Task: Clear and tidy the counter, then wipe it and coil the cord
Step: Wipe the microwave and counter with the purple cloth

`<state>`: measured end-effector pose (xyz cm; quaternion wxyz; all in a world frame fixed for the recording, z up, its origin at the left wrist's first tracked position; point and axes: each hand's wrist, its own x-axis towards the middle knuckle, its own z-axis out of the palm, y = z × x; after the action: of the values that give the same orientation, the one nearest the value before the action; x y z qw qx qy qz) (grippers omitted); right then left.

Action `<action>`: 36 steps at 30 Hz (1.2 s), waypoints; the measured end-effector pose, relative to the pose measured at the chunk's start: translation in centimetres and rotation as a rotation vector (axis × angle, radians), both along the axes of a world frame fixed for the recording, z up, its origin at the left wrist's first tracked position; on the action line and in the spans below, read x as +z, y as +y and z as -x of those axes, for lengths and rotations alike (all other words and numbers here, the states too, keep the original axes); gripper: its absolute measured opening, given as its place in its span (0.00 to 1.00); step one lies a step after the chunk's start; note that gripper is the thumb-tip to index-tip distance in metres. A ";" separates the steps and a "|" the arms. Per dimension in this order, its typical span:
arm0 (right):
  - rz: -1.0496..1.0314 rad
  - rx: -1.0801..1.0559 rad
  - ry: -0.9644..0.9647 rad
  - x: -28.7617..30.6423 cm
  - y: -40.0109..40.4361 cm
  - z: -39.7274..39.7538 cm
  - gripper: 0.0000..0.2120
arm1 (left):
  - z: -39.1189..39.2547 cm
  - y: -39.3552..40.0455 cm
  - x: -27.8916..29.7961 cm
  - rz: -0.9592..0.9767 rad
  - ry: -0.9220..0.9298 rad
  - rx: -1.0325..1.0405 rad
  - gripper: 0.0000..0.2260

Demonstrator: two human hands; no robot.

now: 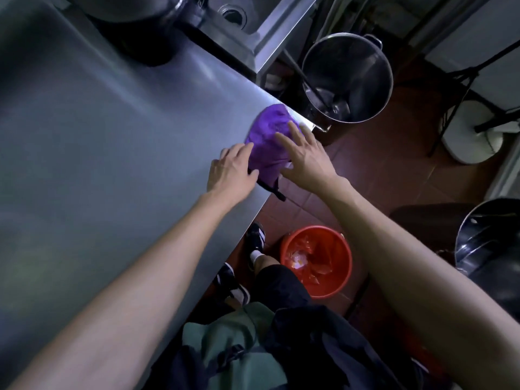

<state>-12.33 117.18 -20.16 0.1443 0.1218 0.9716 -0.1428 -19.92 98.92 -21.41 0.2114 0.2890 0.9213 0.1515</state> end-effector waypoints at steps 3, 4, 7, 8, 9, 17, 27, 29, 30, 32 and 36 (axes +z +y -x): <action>0.033 0.055 -0.060 -1.2 1.9 3.0 0.44 | 0.7 1.7 -0.9 0.003 -0.054 0.036 0.32; 0.060 0.069 -0.089 -1.7 2.2 3.7 0.46 | 0.9 2.1 -1.2 0.004 -0.070 0.044 0.33; 0.087 0.101 -0.132 -3.0 2.4 4.7 0.49 | 0.9 2.6 -1.9 0.030 -0.069 0.052 0.36; 0.073 0.101 -0.121 -3.3 2.3 4.8 0.48 | 0.9 2.7 -2.1 0.048 -0.058 0.053 0.37; 0.062 0.092 -0.100 -3.5 2.1 4.8 0.47 | 0.9 2.8 -2.2 0.069 -0.047 0.056 0.38; 0.141 0.002 0.046 -3.9 -1.1 4.0 0.32 | 1.1 1.8 -3.3 0.100 -0.034 0.175 0.27; 0.347 0.094 0.051 -3.8 -11.1 2.5 0.32 | -2.9 -9.6 -1.2 0.068 0.028 0.387 0.17; 0.393 0.127 0.043 -3.2 -13.9 2.0 0.32 | -4.3 -12.6 -0.4 0.063 0.056 0.449 0.17; 0.414 0.153 0.046 -2.8 -15.4 1.6 0.32 | -5.2 -14.2 0.1 0.055 0.076 0.480 0.17; 0.447 0.215 0.061 -1.9 -18.3 0.8 0.31 | -7.1 -17.3 0.9 0.035 0.120 0.544 0.18; 0.471 0.383 0.084 0.3 -24.6 -1.0 0.30 | -11.7 -23.7 2.6 -0.031 0.209 0.701 0.21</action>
<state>-11.38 92.53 -19.83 0.1525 -0.1063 0.9221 -0.3393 -8.20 75.26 -18.86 0.0468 -0.0271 0.9787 0.1981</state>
